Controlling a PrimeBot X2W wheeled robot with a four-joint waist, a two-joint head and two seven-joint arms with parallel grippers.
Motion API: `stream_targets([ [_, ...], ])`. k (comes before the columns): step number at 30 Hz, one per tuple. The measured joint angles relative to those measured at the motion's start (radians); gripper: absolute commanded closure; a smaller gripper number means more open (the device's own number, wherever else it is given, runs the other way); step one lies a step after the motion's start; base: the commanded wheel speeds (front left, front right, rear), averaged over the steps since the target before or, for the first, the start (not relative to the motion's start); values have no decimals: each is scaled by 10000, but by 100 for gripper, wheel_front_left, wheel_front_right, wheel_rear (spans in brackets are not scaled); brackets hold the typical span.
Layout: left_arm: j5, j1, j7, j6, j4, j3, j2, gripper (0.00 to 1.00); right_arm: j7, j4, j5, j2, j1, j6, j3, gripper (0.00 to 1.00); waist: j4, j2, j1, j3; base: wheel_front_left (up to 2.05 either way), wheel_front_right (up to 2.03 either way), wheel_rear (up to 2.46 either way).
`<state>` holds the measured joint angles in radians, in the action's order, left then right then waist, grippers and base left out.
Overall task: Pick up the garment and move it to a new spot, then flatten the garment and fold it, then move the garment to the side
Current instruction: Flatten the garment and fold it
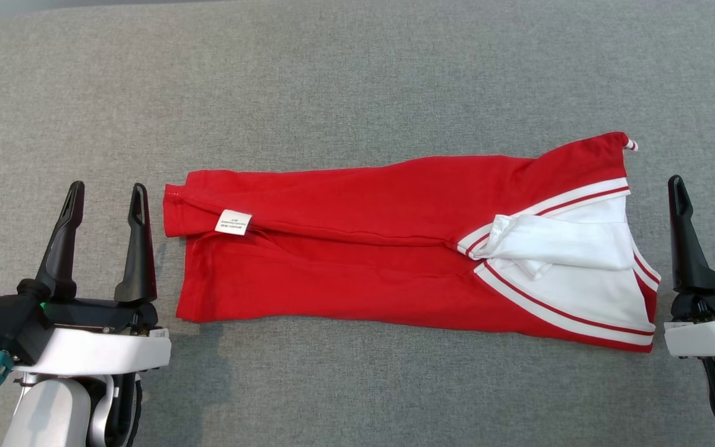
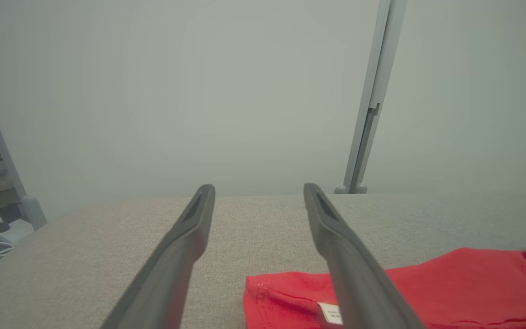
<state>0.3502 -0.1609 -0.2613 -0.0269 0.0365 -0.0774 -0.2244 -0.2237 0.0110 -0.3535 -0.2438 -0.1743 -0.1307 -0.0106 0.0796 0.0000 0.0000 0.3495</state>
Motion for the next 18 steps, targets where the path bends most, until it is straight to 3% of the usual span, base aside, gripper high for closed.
stream_targets([
  [8,-288,-138,0,359,-169,71,245,0,372,-384,42,-67,2,0,-142,0,165,0,0,51,0,0,0],
  [18,-556,-301,0,623,-343,169,614,0,732,-2638,-284,52,-164,0,512,0,408,0,0,213,0,0,0],
])
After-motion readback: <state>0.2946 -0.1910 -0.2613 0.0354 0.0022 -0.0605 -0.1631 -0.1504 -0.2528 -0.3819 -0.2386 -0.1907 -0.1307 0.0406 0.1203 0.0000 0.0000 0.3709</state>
